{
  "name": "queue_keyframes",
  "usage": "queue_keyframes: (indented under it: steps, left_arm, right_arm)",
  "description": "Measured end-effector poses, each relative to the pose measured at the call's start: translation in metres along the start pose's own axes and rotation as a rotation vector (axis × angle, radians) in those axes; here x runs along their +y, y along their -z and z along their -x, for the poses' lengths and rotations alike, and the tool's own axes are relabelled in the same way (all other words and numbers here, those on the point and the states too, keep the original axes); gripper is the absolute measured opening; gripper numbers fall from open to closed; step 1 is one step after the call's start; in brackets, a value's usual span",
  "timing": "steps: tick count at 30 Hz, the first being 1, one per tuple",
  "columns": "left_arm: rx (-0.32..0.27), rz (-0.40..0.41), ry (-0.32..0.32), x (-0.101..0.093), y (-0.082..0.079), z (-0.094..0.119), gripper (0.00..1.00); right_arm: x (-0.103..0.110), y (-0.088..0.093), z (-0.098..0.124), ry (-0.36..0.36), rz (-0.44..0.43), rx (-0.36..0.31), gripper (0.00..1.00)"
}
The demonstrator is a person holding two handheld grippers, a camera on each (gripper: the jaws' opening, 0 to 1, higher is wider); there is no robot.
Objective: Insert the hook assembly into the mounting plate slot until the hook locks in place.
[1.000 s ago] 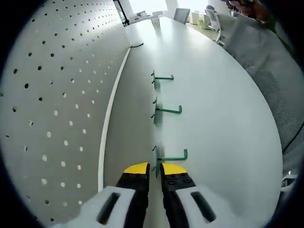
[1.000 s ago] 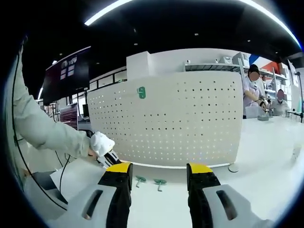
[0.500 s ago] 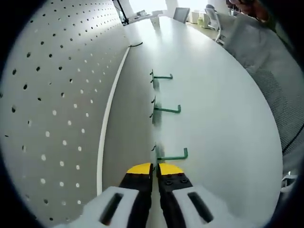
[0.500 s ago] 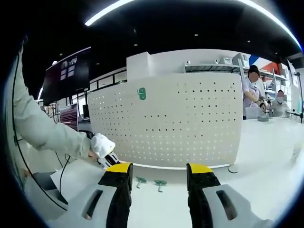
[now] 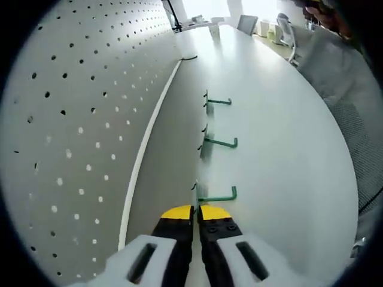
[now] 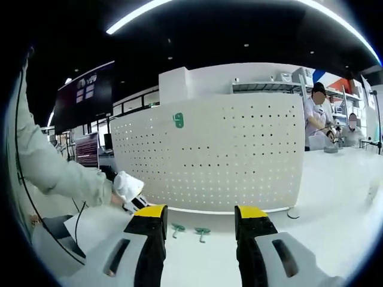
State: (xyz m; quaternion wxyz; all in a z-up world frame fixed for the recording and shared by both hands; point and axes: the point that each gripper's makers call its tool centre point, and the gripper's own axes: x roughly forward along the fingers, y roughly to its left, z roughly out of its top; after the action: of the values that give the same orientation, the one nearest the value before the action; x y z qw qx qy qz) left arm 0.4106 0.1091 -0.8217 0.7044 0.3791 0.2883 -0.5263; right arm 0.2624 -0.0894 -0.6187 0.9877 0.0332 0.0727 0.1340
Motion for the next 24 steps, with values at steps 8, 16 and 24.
queue_keyframes:
  steps: [8, 16, 24]
  left_arm:
    - [-0.024, 0.026, -0.048, 0.001, 0.001, 0.009, 0.03]
    - [-0.059, 0.078, -0.110, 0.008, -0.002, 0.023, 0.03]
    - [-0.085, 0.093, -0.163, 0.014, -0.008, 0.038, 0.03]
  right_arm:
    - [0.002, -0.002, 0.001, -0.009, 0.000, -0.007, 0.43]
    - [0.008, -0.007, 0.002, -0.026, 0.006, -0.017, 0.43]
    - [0.011, -0.012, 0.005, -0.040, 0.013, -0.030, 0.43]
